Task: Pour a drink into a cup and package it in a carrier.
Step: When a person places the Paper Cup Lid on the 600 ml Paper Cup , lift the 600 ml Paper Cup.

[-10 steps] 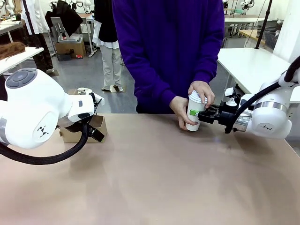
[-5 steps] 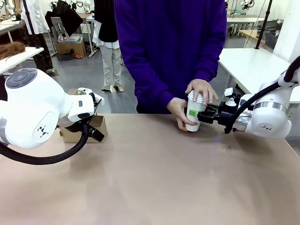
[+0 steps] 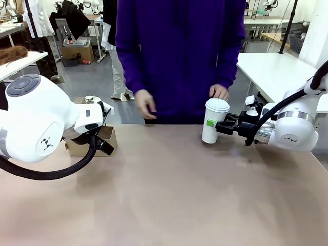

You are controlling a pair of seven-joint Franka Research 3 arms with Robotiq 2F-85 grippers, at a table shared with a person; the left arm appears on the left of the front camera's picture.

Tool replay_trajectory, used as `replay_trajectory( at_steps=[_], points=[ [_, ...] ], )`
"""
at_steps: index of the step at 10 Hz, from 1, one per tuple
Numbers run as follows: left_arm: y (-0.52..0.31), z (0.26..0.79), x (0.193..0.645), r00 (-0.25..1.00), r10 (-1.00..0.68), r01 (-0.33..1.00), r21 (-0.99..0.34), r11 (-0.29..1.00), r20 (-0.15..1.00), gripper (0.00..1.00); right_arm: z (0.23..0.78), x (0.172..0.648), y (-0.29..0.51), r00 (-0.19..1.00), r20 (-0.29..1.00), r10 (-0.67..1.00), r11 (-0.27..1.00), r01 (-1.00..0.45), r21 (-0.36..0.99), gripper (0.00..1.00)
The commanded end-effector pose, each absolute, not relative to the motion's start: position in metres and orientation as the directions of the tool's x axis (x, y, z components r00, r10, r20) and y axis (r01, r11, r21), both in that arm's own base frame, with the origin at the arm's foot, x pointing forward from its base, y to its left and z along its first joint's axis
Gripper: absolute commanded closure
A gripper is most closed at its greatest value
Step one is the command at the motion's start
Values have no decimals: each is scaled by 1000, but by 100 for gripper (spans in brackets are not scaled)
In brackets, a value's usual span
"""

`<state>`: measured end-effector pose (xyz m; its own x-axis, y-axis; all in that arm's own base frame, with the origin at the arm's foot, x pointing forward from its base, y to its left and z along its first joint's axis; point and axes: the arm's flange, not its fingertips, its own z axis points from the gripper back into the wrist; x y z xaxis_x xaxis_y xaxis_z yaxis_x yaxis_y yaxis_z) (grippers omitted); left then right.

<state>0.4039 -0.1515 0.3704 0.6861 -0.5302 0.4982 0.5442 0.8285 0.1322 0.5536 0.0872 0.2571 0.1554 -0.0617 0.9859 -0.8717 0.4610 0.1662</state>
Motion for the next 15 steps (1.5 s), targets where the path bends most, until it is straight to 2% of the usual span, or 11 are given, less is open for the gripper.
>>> replay_trajectory(
  at_steps=[1, 13, 15],
  points=[
    [-151, 371, 404, 686, -529, 544, 131, 829, 499, 0, 264, 555, 90, 144, 987, -73, 463, -872, 161, 20],
    [-151, 371, 404, 686, -529, 544, 131, 829, 499, 0, 257, 554, 87, 155, 986, -62, 461, -872, 166, 19],
    [-151, 371, 404, 686, -529, 544, 131, 829, 499, 0, 314, 551, 63, 141, 990, -27, 430, -892, 139, 19]
  ],
)
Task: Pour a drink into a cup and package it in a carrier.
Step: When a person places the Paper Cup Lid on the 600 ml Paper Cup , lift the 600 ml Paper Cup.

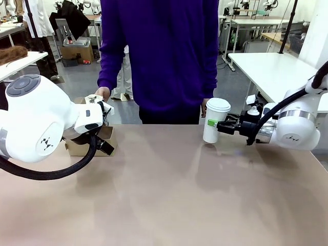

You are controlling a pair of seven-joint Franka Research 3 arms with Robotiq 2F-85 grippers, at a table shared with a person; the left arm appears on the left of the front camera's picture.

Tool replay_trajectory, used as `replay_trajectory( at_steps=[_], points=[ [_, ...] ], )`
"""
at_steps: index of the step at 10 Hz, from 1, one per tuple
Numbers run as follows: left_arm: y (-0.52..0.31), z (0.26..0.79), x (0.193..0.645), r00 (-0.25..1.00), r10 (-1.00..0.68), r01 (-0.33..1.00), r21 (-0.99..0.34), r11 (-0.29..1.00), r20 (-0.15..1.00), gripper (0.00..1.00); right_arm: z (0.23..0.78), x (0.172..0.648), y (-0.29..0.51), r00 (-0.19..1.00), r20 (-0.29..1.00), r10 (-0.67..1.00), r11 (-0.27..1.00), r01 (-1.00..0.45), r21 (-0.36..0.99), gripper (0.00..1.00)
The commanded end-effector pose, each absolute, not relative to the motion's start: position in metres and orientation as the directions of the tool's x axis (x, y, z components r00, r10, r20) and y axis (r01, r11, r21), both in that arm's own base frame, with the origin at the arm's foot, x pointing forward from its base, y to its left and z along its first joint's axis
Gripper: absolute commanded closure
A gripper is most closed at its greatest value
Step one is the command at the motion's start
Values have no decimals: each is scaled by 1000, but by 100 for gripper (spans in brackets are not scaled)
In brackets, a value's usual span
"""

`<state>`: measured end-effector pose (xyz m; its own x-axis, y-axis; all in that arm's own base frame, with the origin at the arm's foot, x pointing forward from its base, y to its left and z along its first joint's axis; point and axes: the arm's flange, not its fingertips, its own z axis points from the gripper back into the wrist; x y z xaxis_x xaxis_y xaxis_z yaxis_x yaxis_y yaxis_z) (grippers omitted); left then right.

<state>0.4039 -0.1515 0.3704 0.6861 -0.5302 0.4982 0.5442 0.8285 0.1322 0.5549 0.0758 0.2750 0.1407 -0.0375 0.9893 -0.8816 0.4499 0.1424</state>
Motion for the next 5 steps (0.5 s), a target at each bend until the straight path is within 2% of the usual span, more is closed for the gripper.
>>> replay_trajectory(
  at_steps=[1, 4, 5],
  points=[
    [-151, 371, 404, 686, -529, 544, 131, 829, 499, 0, 344, 549, 55, 135, 991, -7, 418, -900, 125, 19],
    [-151, 371, 404, 686, -529, 544, 131, 829, 499, 0, 427, 528, 46, 76, 996, 39, 383, -922, 56, 19],
    [-151, 371, 404, 686, -529, 544, 131, 829, 499, 0, 457, 507, 48, 115, 993, 29, 331, -938, 98, 19]
  ],
)
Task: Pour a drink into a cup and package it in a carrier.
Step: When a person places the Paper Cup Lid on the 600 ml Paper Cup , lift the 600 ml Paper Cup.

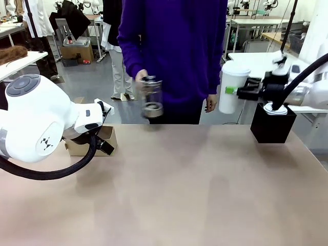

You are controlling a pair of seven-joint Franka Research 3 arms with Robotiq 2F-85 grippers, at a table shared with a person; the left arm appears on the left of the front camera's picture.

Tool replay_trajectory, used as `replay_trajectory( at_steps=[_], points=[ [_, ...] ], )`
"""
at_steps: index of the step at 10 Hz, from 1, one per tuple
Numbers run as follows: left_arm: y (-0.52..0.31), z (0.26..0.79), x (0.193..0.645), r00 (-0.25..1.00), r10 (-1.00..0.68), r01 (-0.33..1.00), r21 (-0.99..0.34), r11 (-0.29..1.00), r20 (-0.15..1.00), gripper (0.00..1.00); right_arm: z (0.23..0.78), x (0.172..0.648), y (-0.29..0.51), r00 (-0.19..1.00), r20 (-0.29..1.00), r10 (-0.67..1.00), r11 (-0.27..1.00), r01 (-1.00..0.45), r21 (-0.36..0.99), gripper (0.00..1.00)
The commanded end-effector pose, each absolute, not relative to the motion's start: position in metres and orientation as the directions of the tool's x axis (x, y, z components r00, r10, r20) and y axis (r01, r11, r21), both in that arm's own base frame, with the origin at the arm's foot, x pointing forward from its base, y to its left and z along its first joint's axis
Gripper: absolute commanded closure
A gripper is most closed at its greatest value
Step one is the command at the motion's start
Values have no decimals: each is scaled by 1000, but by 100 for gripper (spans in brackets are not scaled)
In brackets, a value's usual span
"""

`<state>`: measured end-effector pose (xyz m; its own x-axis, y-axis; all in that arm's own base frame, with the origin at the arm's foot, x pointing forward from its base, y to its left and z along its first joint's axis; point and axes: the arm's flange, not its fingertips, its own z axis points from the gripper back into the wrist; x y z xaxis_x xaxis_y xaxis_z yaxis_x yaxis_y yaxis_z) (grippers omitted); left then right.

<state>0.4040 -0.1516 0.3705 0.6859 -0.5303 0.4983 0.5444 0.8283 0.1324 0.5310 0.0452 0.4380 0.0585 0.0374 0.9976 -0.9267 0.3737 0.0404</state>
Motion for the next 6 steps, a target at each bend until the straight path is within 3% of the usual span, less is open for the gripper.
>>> replay_trajectory(
  at_steps=[1, 4, 6],
  points=[
    [-151, 371, 404, 686, -529, 544, 131, 829, 499, 0, 478, 489, 50, 119, 993, 21, 325, -940, 105, 19],
    [-151, 371, 404, 686, -529, 544, 131, 829, 499, 0, 505, 469, 58, 154, 986, 64, 318, -940, 126, 19],
    [-151, 371, 404, 686, -529, 544, 131, 829, 499, 0, 494, 471, 65, 133, 990, 35, 297, -948, 117, 19]
  ],
)
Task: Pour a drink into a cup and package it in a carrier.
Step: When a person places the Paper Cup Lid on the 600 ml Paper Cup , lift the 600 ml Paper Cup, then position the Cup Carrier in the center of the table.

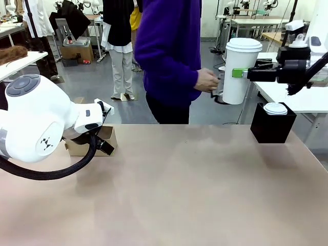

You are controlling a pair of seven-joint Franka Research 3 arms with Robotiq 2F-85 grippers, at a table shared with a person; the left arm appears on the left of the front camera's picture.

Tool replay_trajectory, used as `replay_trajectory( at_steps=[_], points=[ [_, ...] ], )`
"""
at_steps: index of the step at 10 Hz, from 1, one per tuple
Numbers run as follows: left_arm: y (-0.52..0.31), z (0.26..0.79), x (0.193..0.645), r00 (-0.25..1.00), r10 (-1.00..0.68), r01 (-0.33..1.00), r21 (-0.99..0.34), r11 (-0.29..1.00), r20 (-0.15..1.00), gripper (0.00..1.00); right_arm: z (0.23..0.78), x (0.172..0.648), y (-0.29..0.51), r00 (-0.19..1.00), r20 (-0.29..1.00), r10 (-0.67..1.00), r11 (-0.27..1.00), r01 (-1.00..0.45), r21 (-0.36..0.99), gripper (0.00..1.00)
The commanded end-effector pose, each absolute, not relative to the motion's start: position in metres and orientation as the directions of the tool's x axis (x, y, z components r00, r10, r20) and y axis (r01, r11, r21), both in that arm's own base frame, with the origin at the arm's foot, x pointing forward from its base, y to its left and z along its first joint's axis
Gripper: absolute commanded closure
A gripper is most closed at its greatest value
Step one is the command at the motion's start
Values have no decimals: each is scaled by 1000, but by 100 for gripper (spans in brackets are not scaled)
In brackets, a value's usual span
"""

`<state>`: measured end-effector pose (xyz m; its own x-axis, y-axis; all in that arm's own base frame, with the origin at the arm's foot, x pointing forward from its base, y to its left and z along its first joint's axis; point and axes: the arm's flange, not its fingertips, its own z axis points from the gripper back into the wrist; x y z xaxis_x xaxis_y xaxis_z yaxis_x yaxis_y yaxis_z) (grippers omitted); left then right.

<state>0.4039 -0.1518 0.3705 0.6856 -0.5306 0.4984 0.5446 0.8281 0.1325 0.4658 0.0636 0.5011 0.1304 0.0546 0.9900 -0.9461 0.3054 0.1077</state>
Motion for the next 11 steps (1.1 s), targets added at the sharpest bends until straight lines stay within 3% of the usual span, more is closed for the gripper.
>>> replay_trajectory(
  at_steps=[1, 11],
  points=[
    [-151, 371, 404, 686, -529, 544, 131, 829, 499, 0, 504, 465, 62, 125, 991, 54, 309, -946, 102, 19],
    [-151, 371, 404, 686, -529, 544, 131, 829, 499, 0, 504, 465, 62, 125, 991, 54, 309, -946, 102, 19]
  ],
)
